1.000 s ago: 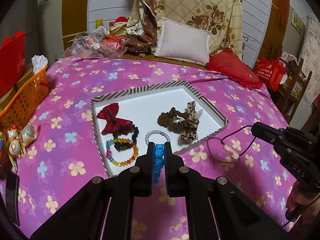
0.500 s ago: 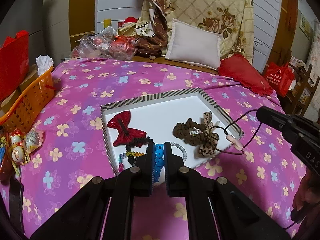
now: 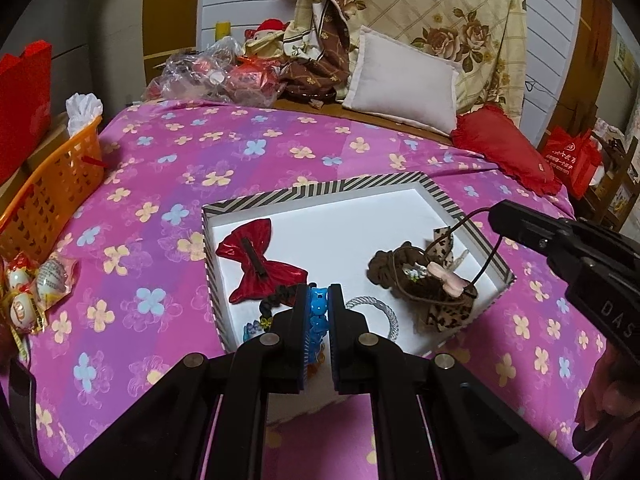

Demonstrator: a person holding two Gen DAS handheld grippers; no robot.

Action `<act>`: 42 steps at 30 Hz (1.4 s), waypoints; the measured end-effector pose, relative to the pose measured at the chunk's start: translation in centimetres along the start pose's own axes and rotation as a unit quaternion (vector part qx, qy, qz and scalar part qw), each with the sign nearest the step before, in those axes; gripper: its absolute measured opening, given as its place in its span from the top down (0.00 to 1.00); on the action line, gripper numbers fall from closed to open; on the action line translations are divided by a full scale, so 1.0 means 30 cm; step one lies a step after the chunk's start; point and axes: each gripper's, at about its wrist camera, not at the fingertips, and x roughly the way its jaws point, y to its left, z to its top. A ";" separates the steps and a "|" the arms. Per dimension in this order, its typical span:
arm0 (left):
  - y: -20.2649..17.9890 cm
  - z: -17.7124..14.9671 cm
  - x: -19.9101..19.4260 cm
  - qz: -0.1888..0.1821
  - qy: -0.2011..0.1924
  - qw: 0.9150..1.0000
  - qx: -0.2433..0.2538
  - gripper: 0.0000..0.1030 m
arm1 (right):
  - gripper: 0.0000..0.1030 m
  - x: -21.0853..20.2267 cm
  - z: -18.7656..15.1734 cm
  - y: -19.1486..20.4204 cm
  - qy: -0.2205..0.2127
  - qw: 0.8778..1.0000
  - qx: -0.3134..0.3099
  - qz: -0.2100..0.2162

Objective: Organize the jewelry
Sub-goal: 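Carry the blue bracelet and hair ties with both grippers over the white tray, then open both grippers to release the blue bracelet and hair ties in the tray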

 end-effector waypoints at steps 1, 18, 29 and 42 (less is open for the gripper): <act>0.003 0.003 0.008 0.000 0.001 1.000 0.000 0.96 | 0.98 0.013 0.002 -0.002 0.002 1.000 0.000 0.000; 0.068 -0.026 0.124 0.010 0.025 1.000 -0.017 0.96 | 0.98 0.164 -0.027 -0.008 0.033 0.999 0.007 0.004; 0.061 -0.044 0.143 0.024 0.026 0.999 -0.009 0.96 | 0.98 0.179 -0.053 -0.043 0.042 0.999 0.016 -0.011; 0.068 -0.066 0.175 0.039 0.035 0.999 -0.008 0.96 | 0.98 0.248 -0.151 -0.116 0.077 0.996 0.046 -0.027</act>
